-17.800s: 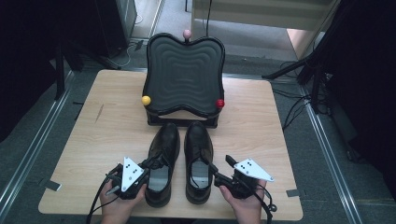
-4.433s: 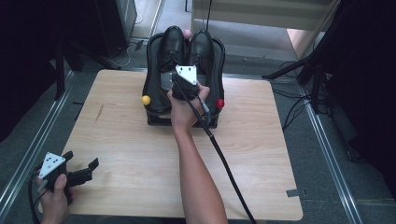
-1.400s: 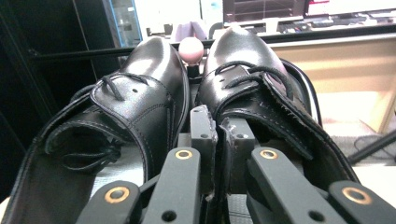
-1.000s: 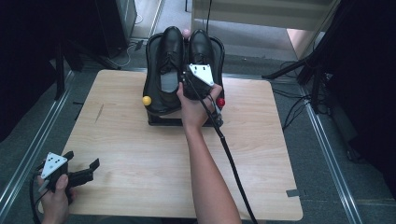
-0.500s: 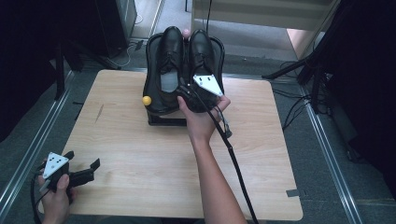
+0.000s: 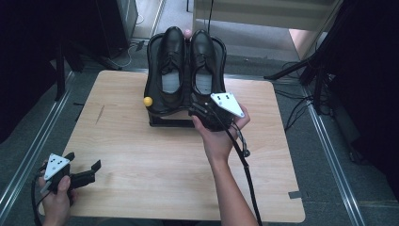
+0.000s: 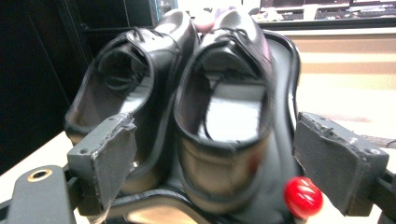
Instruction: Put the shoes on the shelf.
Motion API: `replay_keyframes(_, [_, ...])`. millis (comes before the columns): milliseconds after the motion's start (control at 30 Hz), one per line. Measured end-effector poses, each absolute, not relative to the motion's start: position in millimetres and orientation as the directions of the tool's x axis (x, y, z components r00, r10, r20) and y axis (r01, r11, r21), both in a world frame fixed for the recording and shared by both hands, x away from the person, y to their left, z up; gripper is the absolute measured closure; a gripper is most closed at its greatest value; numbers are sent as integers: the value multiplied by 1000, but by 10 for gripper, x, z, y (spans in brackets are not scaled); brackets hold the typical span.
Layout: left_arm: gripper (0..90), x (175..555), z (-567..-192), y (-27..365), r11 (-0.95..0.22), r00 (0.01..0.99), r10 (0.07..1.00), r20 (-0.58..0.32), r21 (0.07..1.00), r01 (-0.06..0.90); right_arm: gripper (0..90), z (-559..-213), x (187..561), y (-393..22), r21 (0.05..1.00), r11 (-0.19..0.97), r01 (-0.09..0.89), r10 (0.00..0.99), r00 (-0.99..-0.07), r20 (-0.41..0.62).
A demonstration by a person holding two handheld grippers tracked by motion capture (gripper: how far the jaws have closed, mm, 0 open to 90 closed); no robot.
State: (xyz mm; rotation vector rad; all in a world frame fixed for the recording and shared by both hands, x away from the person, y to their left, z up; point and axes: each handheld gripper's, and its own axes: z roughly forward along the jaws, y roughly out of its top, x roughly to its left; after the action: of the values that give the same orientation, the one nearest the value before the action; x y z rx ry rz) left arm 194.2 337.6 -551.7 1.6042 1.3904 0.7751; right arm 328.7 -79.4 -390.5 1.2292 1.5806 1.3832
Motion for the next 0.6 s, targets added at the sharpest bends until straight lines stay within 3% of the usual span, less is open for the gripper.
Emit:
replay_keyframes(233, [5, 1940, -5516, 3372, -24, 188, 980, -69, 893, 450, 119, -4114, 3125, -1068, 976, 50, 213, 952, -304, 18])
replay_keyframes(600, [5, 1937, -5516, 3364, -27, 181, 982, -62, 893, 449, 100, -4624, 2941, -1723, 959, 20, 282, 967, -249, 53])
